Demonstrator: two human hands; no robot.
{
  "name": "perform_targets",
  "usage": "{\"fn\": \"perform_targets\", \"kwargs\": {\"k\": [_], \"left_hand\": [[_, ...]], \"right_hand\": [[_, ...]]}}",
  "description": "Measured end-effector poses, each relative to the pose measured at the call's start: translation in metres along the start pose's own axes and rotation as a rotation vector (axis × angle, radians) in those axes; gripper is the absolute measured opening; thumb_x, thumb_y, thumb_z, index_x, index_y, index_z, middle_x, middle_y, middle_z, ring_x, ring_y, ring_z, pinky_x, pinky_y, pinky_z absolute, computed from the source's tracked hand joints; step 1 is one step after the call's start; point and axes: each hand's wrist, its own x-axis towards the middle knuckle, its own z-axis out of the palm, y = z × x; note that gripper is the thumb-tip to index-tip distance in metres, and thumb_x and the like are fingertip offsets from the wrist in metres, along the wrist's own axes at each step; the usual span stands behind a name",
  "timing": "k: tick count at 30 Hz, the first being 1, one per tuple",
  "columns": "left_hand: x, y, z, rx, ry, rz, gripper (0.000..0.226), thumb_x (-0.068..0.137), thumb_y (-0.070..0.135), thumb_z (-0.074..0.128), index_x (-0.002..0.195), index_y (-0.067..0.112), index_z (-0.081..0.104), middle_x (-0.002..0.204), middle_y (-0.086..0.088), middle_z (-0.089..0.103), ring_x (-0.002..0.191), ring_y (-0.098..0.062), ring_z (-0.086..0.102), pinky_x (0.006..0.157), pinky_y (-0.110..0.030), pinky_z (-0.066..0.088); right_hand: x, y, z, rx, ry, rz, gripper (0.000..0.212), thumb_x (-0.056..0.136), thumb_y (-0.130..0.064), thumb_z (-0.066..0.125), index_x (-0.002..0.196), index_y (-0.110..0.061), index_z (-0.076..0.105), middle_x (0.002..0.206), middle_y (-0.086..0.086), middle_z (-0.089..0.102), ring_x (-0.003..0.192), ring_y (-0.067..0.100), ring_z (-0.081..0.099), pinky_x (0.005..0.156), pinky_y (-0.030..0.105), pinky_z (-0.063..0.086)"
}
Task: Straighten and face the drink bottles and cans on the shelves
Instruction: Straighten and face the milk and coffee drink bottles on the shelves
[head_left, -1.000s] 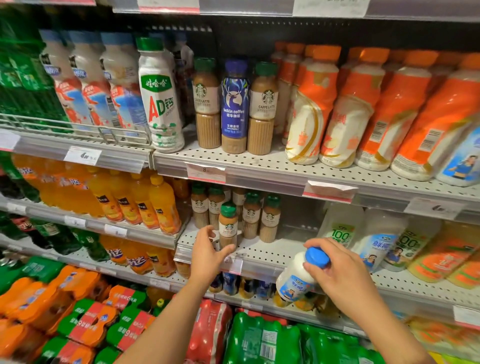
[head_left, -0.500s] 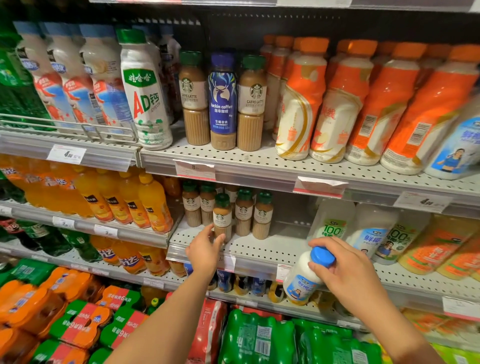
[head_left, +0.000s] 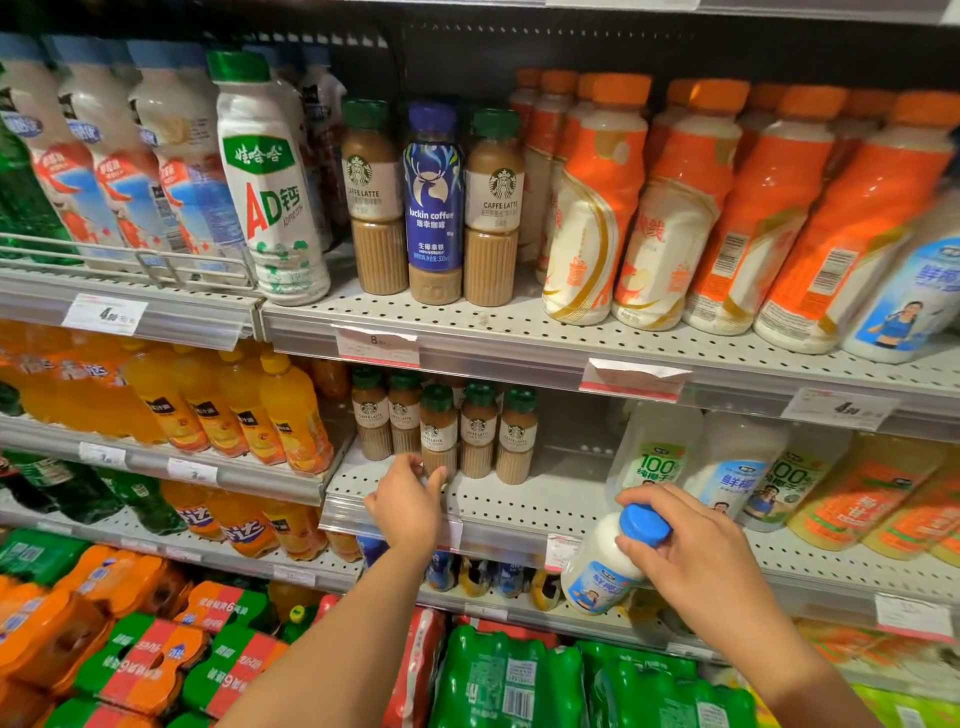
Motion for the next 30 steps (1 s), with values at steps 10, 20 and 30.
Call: {"fn": "perform_targets", "kwargs": {"k": [10,20,30], "left_hand": [[0.008,0.016,0.005,0.050,-0.037,-0.044,0.029,0.093,0.047,0.068,0.110,0.024,0.060,0.088,0.007,0.068,0.090,-0.022,0.064,0.096,-0.044,0.036],[-0.057,0.055,-0.011,-0.128,-0.061,0.147,0.025,0.093,0.037,0.071,0.110,0.022,0.062,0.107,0.004,0.066,0.091,-0.018,0.064,0.081,-0.043,0.055],[-0.170,0.212,-0.028,-0.038,0.089,1.174,0.031,0.091,0.037,0.064,0.114,0.017,0.068,0.121,-0.001,0.065,0.110,-0.026,0.058,0.091,-0.042,0.047]], "right_hand": [[-0.007,0.005,-0.012,-0.010,-0.002,0.014,0.036,0.081,-0.018,0.080,0.105,-0.040,0.064,0.110,-0.025,0.064,0.092,0.004,0.061,0.080,0.007,0.041],[-0.021,0.029,-0.059,0.025,0.078,0.084,0.046,0.076,-0.029,0.083,0.097,-0.057,0.054,0.099,-0.034,0.061,0.086,0.000,0.058,0.074,0.006,0.038],[-0.031,0.078,-0.178,0.202,0.343,0.113,0.044,0.059,-0.047,0.081,0.099,-0.045,0.062,0.094,-0.022,0.069,0.086,0.012,0.069,0.081,0.042,0.058]]}}
